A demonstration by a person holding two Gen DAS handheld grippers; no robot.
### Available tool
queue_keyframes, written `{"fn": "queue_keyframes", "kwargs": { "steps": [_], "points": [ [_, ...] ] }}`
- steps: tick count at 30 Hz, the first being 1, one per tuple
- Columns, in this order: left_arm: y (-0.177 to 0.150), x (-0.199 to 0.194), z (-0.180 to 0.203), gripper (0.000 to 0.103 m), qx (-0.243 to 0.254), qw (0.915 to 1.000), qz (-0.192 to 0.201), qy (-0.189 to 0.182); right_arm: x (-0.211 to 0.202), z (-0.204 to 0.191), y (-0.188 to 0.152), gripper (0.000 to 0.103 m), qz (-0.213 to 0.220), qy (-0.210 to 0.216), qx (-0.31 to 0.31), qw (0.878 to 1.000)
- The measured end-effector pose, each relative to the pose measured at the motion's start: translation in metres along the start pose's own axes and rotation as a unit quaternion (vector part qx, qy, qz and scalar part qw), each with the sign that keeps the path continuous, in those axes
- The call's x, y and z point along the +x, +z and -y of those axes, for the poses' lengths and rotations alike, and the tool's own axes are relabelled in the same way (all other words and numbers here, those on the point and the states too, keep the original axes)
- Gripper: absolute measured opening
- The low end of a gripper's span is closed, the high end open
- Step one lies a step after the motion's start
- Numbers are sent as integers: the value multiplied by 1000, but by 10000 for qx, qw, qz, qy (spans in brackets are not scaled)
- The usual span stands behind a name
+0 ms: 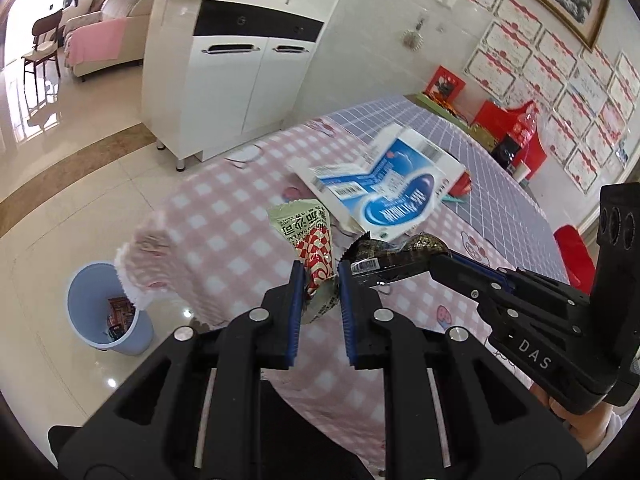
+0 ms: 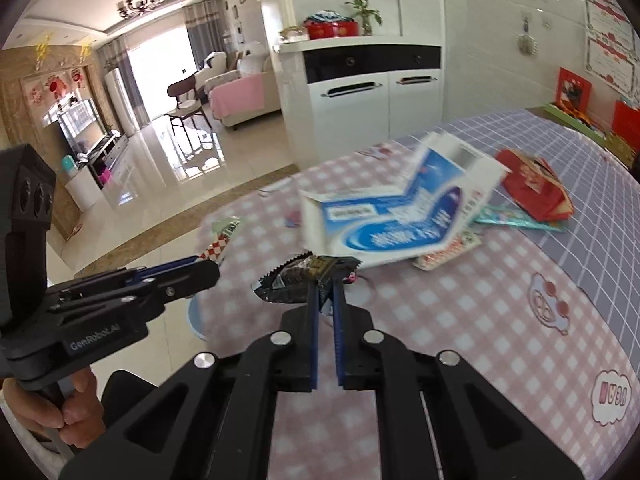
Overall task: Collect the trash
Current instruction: 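Carry both wrappers over the blue bin and open the left tool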
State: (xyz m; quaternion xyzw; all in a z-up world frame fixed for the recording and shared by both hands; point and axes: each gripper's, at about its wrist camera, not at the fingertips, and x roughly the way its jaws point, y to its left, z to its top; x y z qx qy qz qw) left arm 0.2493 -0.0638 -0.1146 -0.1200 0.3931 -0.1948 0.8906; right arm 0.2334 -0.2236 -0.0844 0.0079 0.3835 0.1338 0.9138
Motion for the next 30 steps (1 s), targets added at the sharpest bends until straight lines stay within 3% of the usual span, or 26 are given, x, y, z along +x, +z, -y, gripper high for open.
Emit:
{"fn": "queue_keyframes", "kwargs": {
  "steps": [6, 12, 22, 30],
  "points": [
    [5, -24, -41, 17, -329, 9991, 241, 85, 6, -45, 17, 7, 73, 230, -234, 9994],
    [9, -48, -109, 17, -871, 9945, 438, 382, 35, -105, 41, 7, 69, 528, -585, 9969],
    [2, -66, -228, 17, -1753, 9778, 530, 1020, 126, -218, 68, 7, -255, 1160, -1111, 9867],
    [-3, -53, -309, 17, -2231, 9638, 328, 1425, 210, -272, 72, 7, -566, 1363, -1177, 9820]
  ]
}}
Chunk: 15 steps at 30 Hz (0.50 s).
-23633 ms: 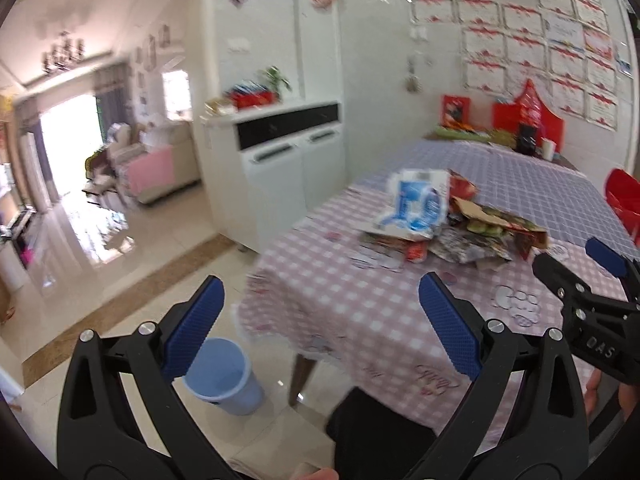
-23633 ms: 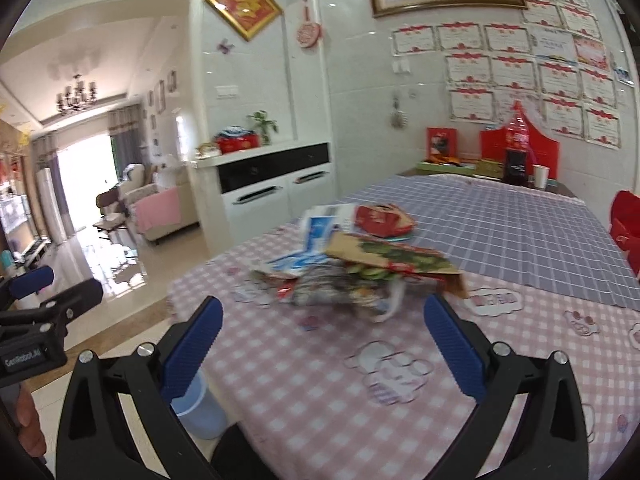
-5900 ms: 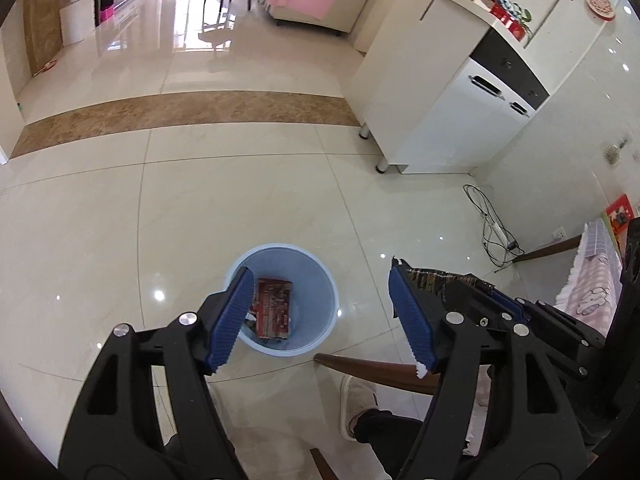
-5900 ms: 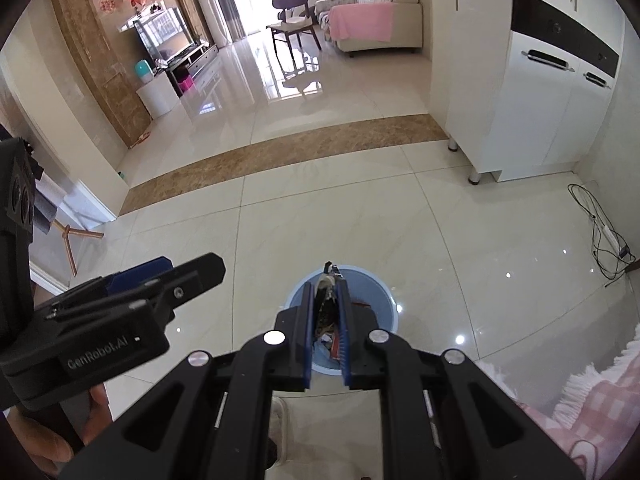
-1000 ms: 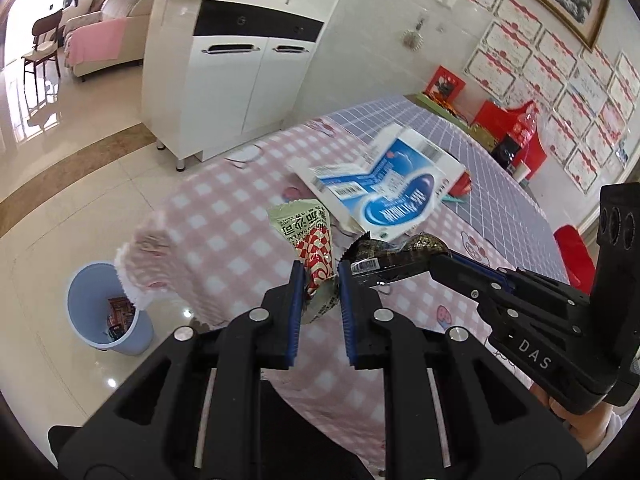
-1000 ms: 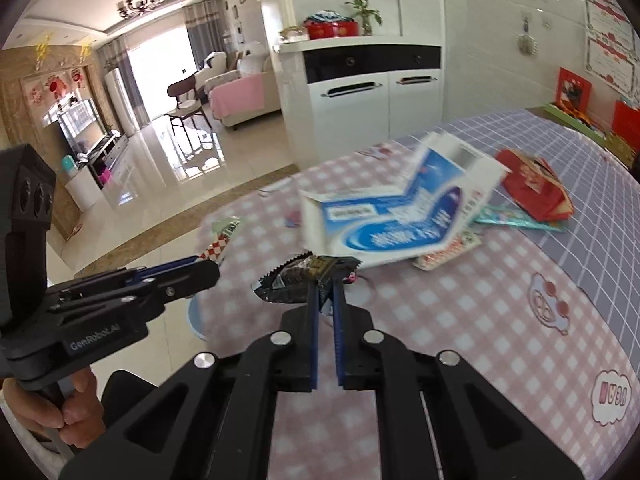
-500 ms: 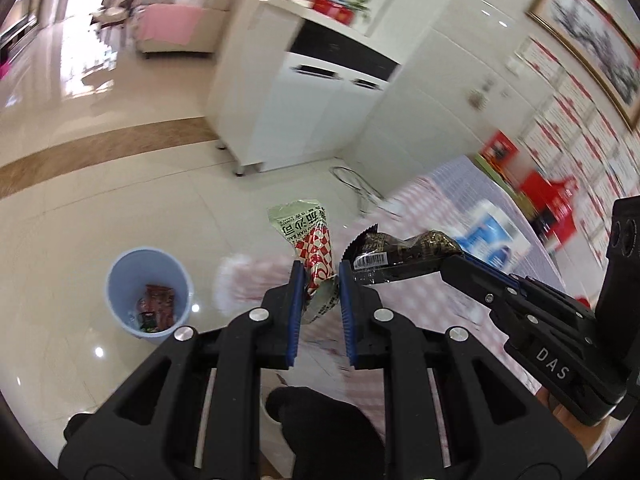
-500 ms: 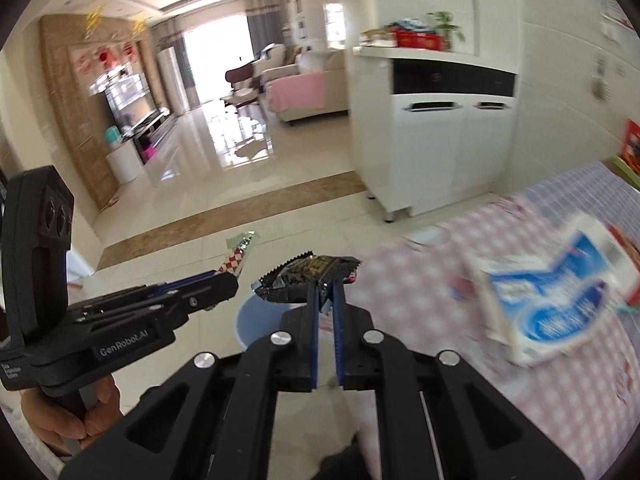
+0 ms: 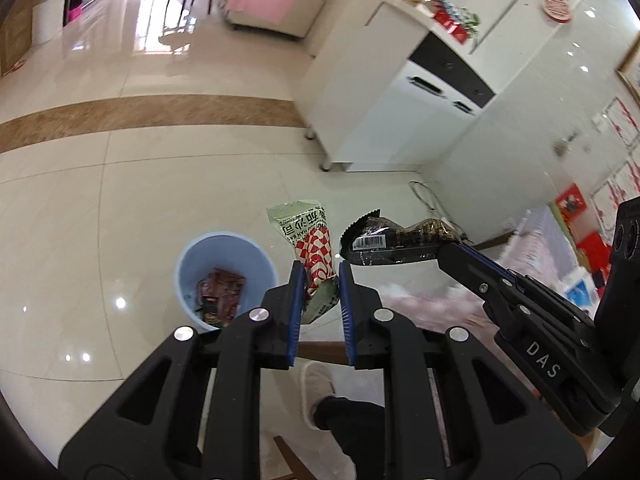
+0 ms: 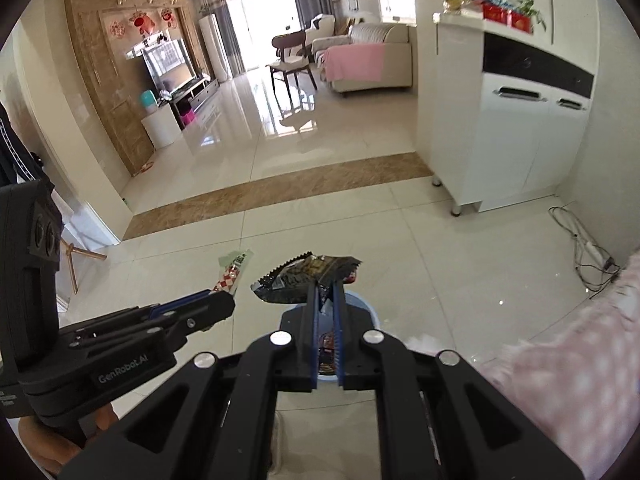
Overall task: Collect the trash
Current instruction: 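Carry both wrappers over the blue bin and open the left tool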
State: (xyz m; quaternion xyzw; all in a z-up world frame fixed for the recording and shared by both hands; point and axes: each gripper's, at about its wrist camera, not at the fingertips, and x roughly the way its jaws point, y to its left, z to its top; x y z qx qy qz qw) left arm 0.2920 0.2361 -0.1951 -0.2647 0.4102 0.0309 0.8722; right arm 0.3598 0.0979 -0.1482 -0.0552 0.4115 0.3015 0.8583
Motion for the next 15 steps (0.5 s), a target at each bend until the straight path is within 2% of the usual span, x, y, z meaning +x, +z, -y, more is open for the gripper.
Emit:
{"fn": "queue_keyframes", "kwargs": {
  "steps": [4, 5, 7, 8, 15],
  "points": [
    [21, 23, -20, 19, -178, 9998, -52, 90, 34, -1, 7, 7, -14, -83, 113, 9999],
    [24, 28, -21, 23, -211, 9997, -69, 103, 40, -1, 7, 7, -17, -119, 113, 9999],
    [30, 41, -27, 45, -295, 9993, -201, 145, 54, 1, 10, 7, -62, -154, 146, 9998],
    [32, 43, -30, 59, -344, 9991, -185, 181, 58, 2, 10, 7, -83, -163, 155, 9997],
    [27, 57, -38, 60, -315, 9985, -244, 378, 82, 3, 9, 7, -233, -117, 157, 9995]
  ]
}}
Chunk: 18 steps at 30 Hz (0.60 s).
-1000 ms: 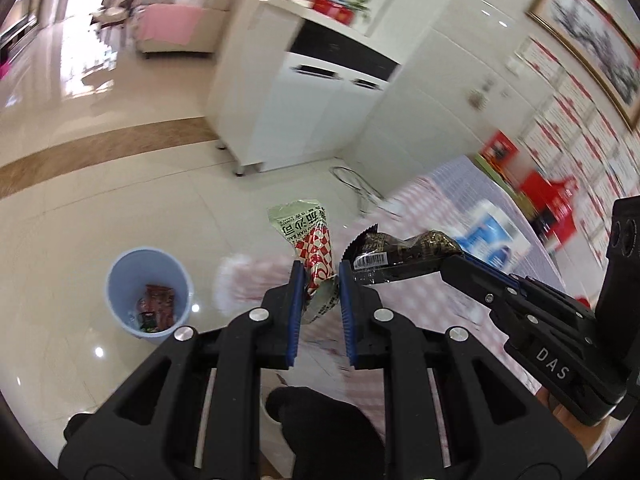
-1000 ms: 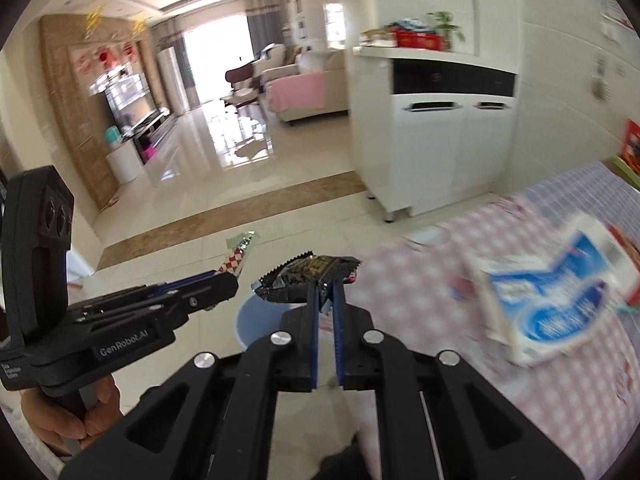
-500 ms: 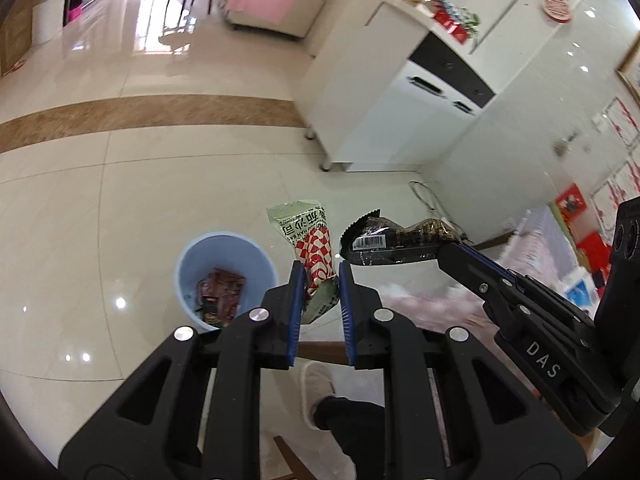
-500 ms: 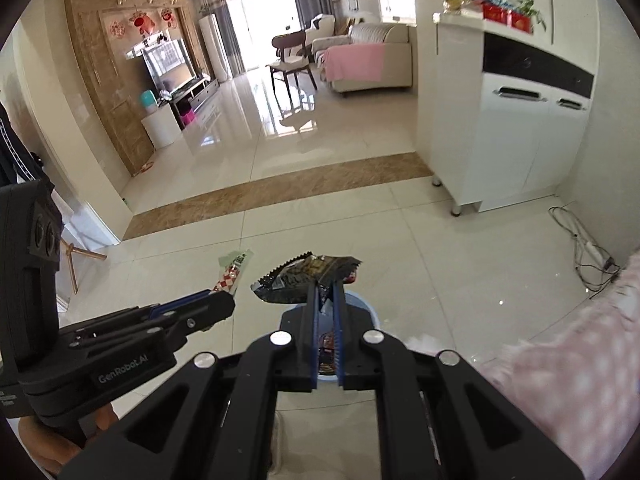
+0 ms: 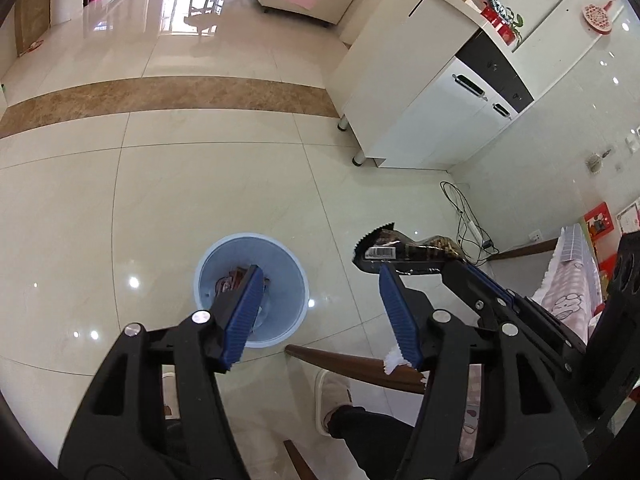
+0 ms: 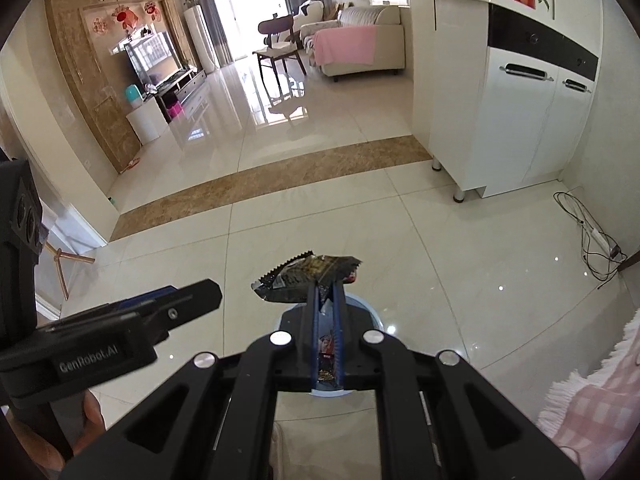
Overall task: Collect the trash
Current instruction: 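Carry both wrappers over the blue bin and open the left tool, then open the right tool to drop the dark wrapper into the blue bin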
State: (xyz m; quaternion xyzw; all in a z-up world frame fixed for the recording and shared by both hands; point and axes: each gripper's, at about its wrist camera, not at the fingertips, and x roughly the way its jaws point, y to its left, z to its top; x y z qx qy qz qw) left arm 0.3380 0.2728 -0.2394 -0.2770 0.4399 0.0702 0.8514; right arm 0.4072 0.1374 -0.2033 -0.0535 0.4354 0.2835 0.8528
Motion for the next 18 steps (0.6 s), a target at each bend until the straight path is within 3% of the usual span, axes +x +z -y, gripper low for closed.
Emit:
{"fn": "queue_keyframes", "kwargs": {
  "steps": [9, 16, 18],
  "points": [
    [-3, -1, -1, 61, -39, 9998, 17, 181, 5, -1, 2, 7, -34, 48, -49, 10000],
    [3, -17, -6, 65, -55, 9982, 282, 522, 0, -9, 7, 8, 182, 119, 38, 9998],
    [5, -23, -6, 67, -34, 9971, 395, 644, -2, -11, 11, 19, 343, 196, 127, 9991]
  ]
}}
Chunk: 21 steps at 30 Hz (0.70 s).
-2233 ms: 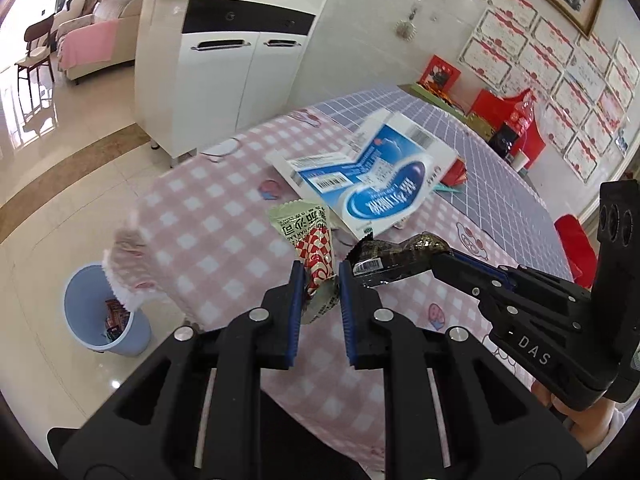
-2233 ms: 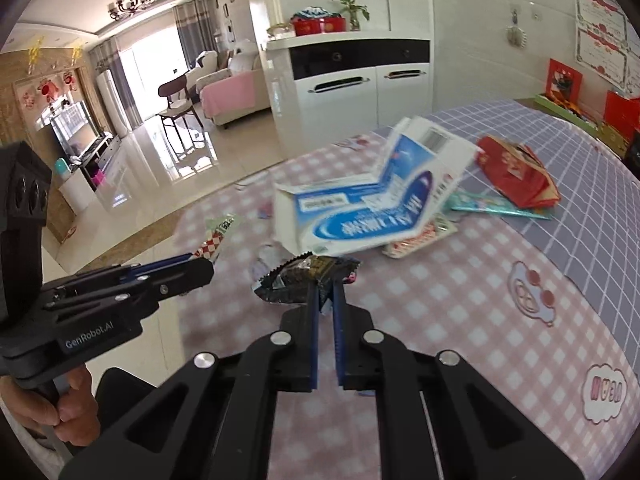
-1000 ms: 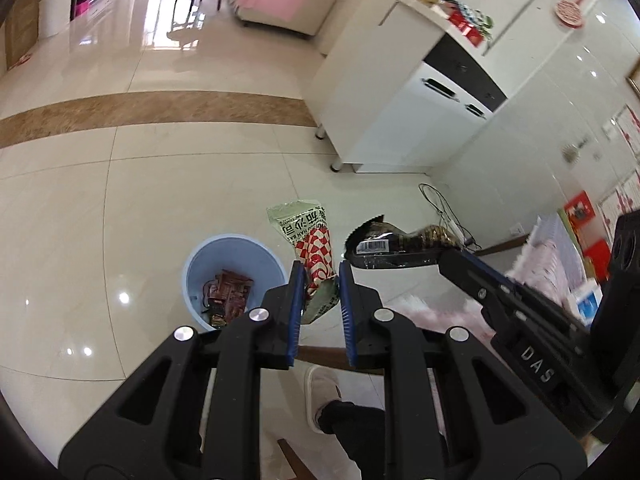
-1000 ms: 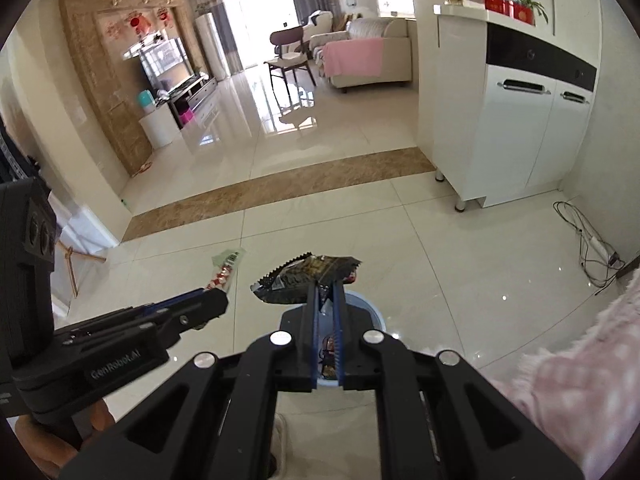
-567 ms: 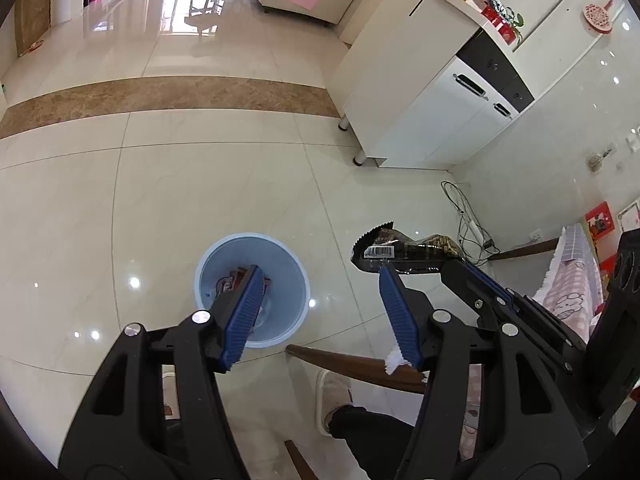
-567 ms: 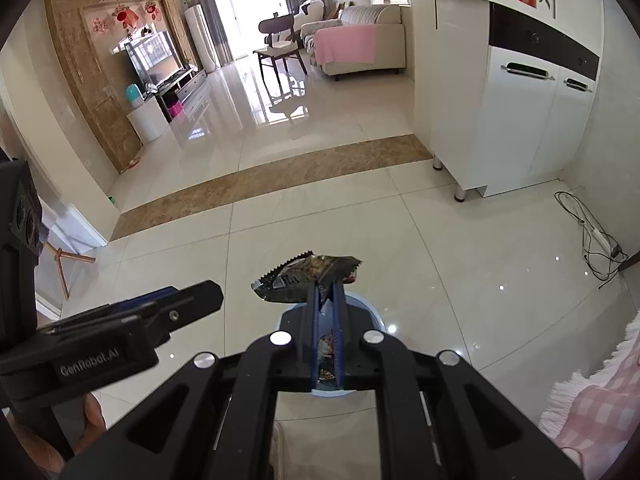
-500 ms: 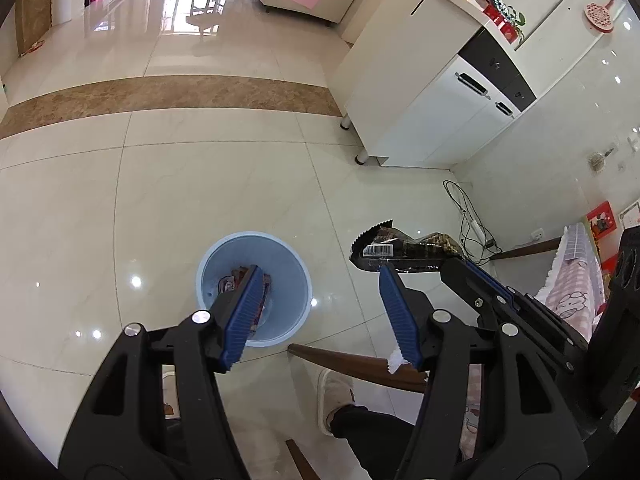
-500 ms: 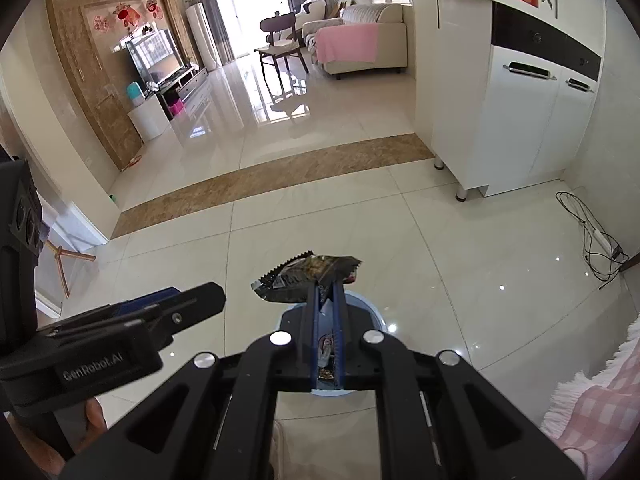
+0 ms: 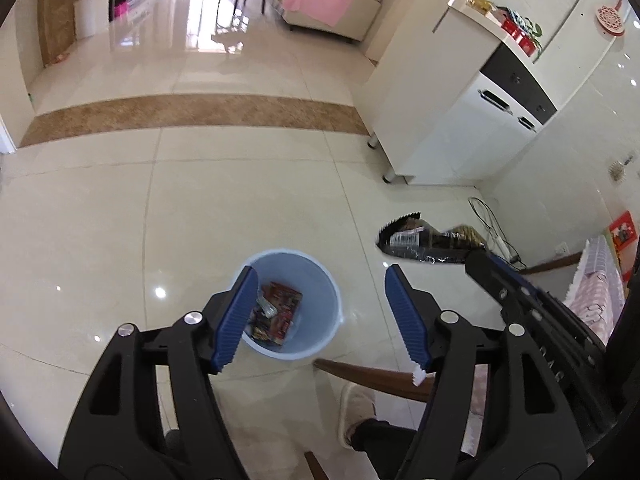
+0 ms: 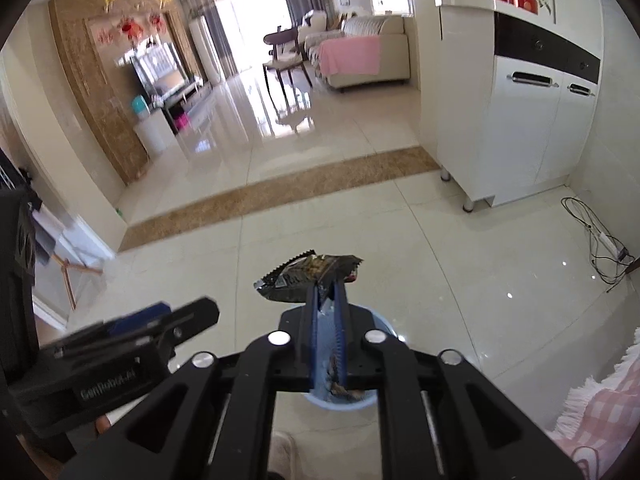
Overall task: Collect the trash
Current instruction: 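Open the right tool to drop the dark wrapper into the blue bin, then move both open tools back over the trash on the table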
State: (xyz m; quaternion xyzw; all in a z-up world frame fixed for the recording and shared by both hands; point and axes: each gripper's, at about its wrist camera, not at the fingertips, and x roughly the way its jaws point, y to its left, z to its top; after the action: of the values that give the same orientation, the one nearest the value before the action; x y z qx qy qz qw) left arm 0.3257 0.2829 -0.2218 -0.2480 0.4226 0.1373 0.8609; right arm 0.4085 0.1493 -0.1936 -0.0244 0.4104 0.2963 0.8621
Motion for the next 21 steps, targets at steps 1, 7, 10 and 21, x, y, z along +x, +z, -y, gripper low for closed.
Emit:
{"fn": "queue_keyframes", "kwargs": {
  "steps": [1, 7, 10, 21],
  "points": [
    [1, -4, 0, 67, 26, 9999, 60, 80, 2, 0, 2, 23, 57, 62, 78, 9999],
    [3, -19, 2, 70, 187, 9992, 225, 286, 1, 0, 5, 30, -25, 75, 148, 9999],
    [2, -27, 5, 70, 220, 9991, 262, 255, -11, 2, 5, 34, 25, 17, 157, 9999],
    [-10, -81, 51, 72, 615, 9964, 581, -3, -87, 16, -2, 38, 352, -194, 145, 9991]
  ]
}}
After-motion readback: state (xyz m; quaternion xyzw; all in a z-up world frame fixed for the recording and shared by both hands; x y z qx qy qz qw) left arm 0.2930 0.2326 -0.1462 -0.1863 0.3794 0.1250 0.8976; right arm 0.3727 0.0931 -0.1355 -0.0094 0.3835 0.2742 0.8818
